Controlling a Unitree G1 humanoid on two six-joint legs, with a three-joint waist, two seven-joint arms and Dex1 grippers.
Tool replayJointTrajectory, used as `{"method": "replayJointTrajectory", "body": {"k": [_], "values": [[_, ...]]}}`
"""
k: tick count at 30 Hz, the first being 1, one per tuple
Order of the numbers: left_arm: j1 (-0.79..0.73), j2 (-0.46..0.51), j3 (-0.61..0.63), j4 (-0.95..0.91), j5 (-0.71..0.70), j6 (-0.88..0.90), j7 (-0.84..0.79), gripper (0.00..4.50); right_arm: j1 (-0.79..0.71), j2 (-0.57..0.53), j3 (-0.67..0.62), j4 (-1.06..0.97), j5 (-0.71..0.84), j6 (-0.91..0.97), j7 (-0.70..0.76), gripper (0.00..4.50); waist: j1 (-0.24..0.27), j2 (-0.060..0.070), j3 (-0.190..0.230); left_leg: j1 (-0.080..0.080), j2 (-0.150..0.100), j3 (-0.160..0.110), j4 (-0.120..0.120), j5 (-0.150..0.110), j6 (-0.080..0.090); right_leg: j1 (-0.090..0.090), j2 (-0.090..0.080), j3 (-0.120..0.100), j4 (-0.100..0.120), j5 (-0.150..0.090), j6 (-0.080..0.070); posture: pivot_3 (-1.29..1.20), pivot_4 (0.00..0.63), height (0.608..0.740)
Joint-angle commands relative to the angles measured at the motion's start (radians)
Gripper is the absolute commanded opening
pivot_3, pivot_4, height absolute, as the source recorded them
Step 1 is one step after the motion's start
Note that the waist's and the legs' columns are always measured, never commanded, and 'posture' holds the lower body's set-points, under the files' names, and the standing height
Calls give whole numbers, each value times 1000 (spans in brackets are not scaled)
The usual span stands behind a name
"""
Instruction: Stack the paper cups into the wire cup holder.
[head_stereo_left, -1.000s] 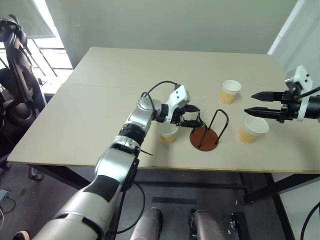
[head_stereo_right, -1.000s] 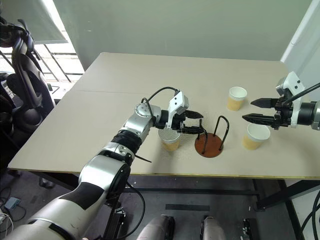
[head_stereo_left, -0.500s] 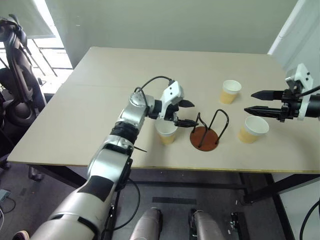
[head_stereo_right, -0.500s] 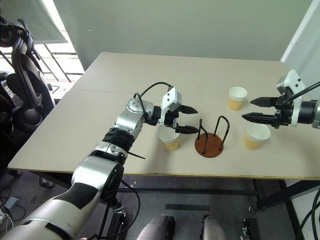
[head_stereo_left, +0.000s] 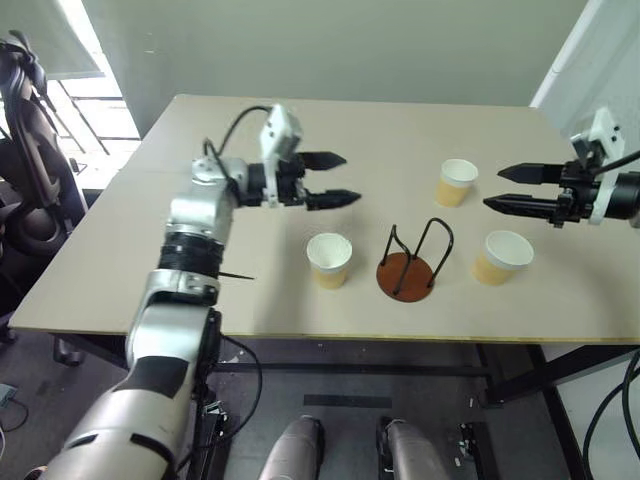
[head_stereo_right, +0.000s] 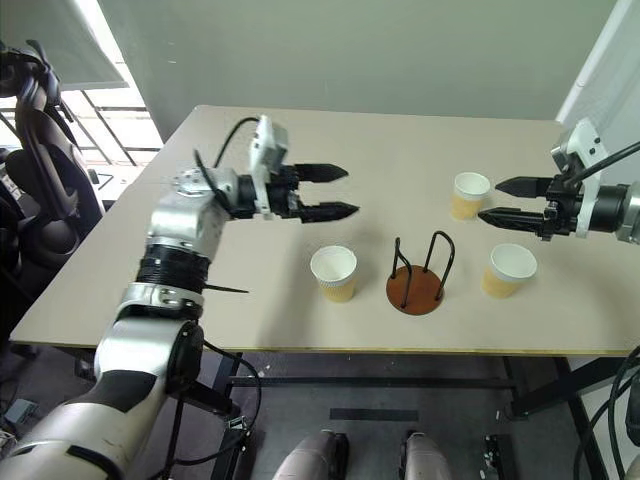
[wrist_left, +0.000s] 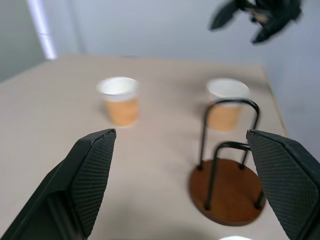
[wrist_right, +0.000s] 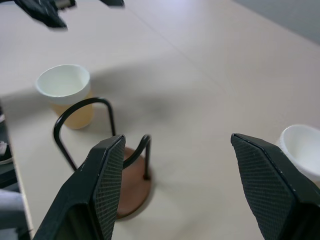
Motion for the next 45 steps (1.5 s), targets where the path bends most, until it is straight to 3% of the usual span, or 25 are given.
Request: {"method": "replayJointTrajectory", "body": {"k": [1,8,18,29,45], "values": [[-19,46,34,-16,-15,17,43,4470,-103,21,79,105,-136,-177,-20,3406,-1,0,0,0,0,0,0,0,0,0,0,0,0,0,0,0,150,740],[29,93,16,-94,-33,66,26,4470,-341,146,267,539,-407,-539,-38,3406,0,1,0,0,0,-2,0,0,0,-2,0,-1,1,2,-6,0,150,740],[57,100,15,-150,-50,108,47,4470,-533,290,405,953,-692,-822,-295,3406,3,1,1,-1,1,-3,-3,-6,-6,-5,0,-3,2,0,-12,0,150,740],[63,100,6,-160,-52,112,64,4470,-582,358,492,1086,-895,-834,-530,3406,3,2,1,-1,1,-3,-3,-11,-6,-5,0,-4,1,0,-11,0,150,740],[105,108,7,-246,-66,153,94,4470,-562,440,585,1142,-1076,-737,-722,3406,1,2,1,-1,2,-3,-3,-16,-15,-6,-1,-4,2,-1,-14,0,150,740]]}}
